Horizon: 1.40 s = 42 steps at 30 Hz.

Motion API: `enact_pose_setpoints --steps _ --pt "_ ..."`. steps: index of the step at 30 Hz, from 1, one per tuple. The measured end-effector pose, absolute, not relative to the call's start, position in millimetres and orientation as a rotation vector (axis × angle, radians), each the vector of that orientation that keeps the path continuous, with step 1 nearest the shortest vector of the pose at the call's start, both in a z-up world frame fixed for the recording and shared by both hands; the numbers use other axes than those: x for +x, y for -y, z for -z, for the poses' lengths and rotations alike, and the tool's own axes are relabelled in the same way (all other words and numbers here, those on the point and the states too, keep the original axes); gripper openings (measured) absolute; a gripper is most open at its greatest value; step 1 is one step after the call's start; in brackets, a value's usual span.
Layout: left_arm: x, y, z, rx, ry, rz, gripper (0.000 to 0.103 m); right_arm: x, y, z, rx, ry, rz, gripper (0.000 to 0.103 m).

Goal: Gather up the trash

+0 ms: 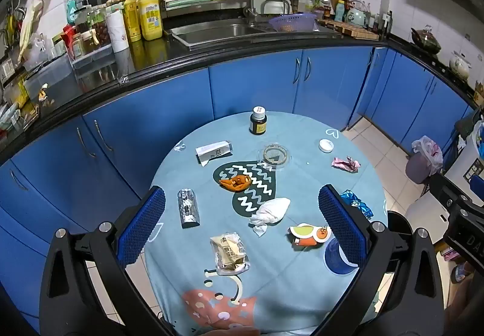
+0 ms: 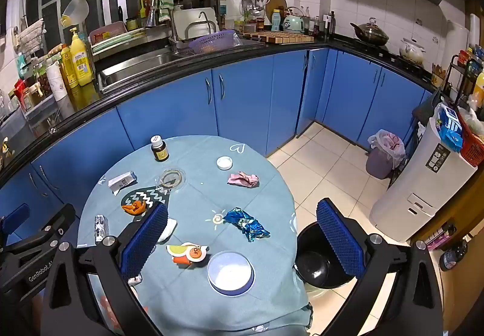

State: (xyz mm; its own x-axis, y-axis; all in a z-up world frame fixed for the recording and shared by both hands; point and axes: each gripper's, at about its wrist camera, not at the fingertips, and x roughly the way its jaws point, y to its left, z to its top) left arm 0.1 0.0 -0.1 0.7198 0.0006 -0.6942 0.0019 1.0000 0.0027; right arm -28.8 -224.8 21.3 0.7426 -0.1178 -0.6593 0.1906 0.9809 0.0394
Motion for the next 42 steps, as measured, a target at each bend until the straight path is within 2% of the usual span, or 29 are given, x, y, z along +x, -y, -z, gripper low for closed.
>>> enact_pose_setpoints --steps 42 --pt "0.0 0.8 0.0 0.002 -0.767 0.004 0.100 -29.2 228.6 -20.0 0.105 -0.723 0.172 0.096"
